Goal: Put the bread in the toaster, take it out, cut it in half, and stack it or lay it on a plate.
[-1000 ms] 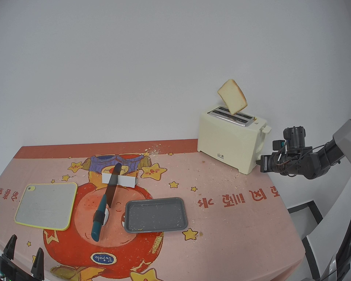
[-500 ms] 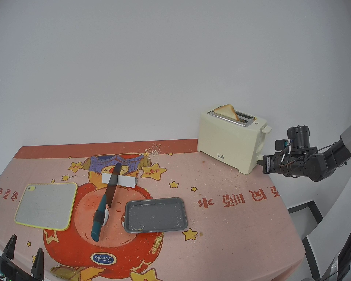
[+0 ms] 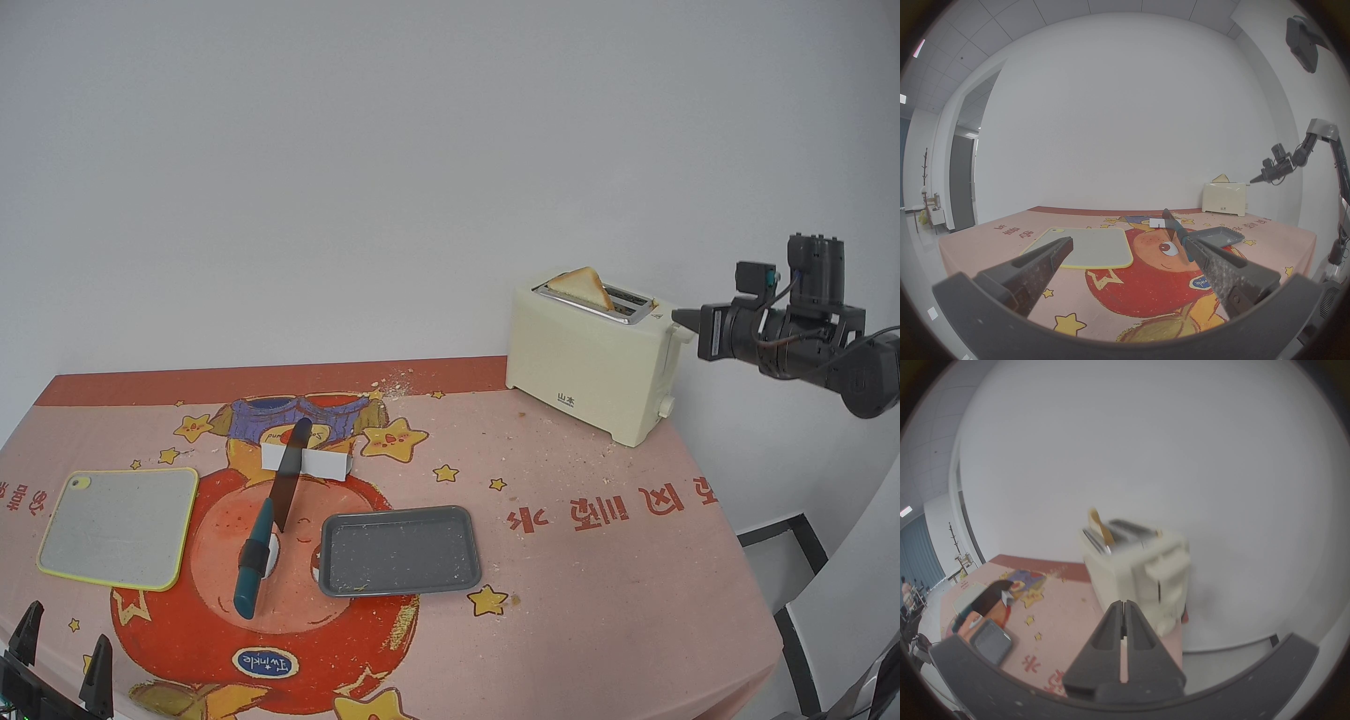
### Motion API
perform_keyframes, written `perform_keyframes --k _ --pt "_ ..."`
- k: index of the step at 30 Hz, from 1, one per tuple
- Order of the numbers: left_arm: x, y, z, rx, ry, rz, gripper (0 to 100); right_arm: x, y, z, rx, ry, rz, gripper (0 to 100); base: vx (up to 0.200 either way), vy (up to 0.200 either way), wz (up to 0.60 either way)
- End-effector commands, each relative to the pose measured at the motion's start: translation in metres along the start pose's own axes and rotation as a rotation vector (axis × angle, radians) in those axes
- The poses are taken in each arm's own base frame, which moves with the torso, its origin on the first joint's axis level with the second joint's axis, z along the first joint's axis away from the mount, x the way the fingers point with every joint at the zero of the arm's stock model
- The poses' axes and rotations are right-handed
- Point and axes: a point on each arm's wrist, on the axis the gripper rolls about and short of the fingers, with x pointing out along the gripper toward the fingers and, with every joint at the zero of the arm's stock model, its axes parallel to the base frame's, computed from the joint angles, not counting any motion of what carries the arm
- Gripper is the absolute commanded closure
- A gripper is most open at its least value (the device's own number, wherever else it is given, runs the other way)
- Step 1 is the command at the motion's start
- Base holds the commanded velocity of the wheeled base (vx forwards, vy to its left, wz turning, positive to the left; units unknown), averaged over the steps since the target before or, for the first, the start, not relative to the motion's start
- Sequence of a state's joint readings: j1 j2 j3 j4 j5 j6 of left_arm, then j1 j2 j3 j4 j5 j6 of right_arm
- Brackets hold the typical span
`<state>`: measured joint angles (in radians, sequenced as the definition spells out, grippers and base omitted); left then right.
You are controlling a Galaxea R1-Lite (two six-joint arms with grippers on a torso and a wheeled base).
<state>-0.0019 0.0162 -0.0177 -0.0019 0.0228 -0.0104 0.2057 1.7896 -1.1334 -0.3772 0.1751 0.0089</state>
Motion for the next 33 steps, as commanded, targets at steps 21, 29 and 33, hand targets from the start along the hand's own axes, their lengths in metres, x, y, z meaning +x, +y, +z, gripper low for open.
perform_keyframes --k 21,29,33 --pt "0.001 0.0 -0.005 0.0 0.008 0.001 0 0.107 0.009 0.013 -0.267 0.038 0.146 0 0.0 0.0 0.0" --pt "0.001 0.0 -0.005 0.0 0.008 0.001 0 0.13 0.006 0.013 -0.272 0.012 0.144 0 0.0 0.0 0.0" --pt "0.001 0.0 -0.005 0.0 0.006 0.001 0 0.131 0.007 0.016 -0.268 0.034 0.147 0 0.0 0.0 0.0"
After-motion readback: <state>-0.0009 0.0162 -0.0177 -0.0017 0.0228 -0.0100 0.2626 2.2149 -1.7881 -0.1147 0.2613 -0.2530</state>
